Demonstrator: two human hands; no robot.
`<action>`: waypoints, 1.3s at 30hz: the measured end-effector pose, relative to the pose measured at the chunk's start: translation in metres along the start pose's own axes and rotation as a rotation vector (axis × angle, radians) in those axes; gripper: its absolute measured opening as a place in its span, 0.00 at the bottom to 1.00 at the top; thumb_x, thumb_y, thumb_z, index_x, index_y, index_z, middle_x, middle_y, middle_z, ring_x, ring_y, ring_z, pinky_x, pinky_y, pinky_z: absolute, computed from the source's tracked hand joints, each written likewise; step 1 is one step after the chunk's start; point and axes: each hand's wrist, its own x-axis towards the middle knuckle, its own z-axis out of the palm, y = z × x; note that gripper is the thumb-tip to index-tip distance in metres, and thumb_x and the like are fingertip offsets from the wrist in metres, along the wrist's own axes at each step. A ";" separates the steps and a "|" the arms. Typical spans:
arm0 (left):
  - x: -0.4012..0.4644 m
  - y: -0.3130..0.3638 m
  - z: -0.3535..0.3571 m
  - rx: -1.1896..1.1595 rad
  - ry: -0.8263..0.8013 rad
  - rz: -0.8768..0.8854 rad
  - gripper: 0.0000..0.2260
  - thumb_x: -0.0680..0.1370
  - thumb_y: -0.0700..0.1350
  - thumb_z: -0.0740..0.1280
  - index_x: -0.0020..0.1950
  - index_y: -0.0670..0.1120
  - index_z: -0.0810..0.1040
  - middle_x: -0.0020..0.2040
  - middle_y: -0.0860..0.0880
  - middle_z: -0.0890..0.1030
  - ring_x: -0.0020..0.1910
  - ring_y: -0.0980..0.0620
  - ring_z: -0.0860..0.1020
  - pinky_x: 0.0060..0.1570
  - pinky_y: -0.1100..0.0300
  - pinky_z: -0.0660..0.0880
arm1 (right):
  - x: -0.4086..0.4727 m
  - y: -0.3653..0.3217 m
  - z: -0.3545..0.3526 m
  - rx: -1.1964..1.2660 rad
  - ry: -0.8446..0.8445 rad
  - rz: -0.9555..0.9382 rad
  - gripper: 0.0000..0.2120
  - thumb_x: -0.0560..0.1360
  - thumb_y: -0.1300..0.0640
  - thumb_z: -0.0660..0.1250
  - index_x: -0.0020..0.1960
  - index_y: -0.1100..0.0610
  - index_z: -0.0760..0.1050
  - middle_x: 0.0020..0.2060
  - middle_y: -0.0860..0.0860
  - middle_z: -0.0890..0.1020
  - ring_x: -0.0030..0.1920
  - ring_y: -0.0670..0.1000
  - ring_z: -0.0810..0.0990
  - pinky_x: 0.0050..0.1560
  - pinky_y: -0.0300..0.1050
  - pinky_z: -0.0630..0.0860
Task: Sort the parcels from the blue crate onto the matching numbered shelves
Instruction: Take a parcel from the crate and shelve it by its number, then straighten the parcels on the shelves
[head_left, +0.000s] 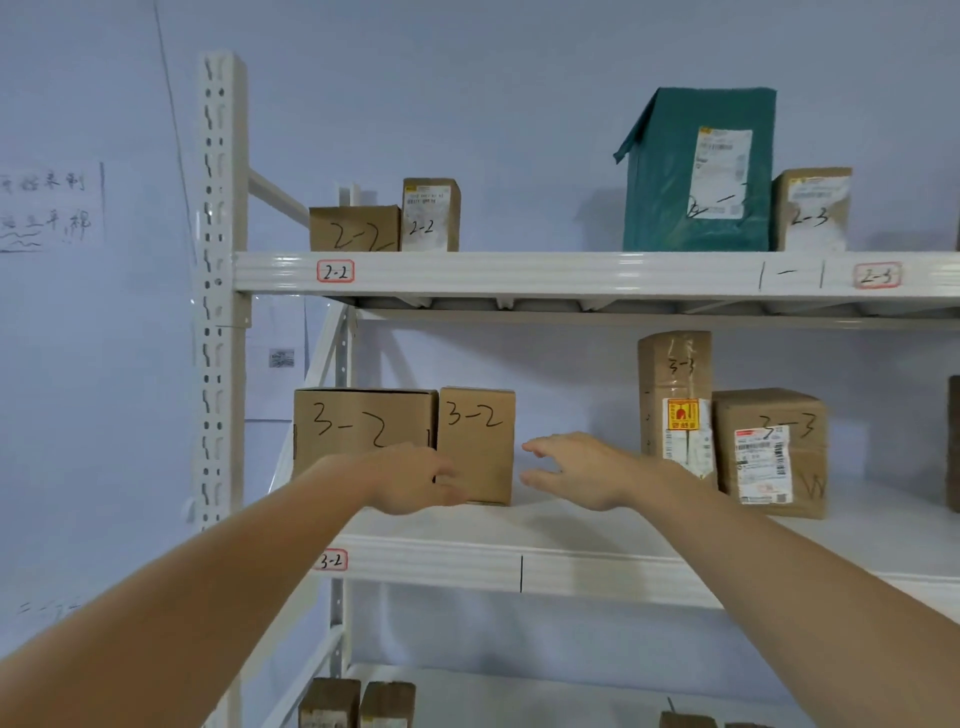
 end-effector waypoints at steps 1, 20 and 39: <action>-0.008 0.007 -0.005 0.002 0.011 -0.010 0.24 0.83 0.66 0.57 0.61 0.47 0.77 0.55 0.47 0.80 0.58 0.43 0.76 0.56 0.51 0.70 | -0.005 -0.005 -0.006 -0.013 -0.010 -0.004 0.30 0.84 0.38 0.55 0.82 0.50 0.60 0.79 0.50 0.67 0.78 0.53 0.64 0.76 0.53 0.64; -0.170 0.045 -0.088 0.047 0.142 0.029 0.25 0.85 0.59 0.57 0.80 0.49 0.67 0.76 0.48 0.71 0.74 0.47 0.70 0.73 0.51 0.66 | -0.117 -0.130 -0.090 -0.124 -0.026 0.071 0.27 0.83 0.36 0.55 0.78 0.49 0.67 0.75 0.52 0.72 0.73 0.54 0.70 0.72 0.53 0.68; -0.272 0.068 -0.091 0.038 0.205 0.119 0.27 0.84 0.62 0.58 0.80 0.51 0.66 0.76 0.50 0.72 0.73 0.49 0.71 0.72 0.52 0.68 | -0.235 -0.208 -0.144 -0.214 -0.005 0.130 0.29 0.85 0.40 0.53 0.82 0.52 0.60 0.80 0.51 0.65 0.79 0.54 0.62 0.76 0.51 0.60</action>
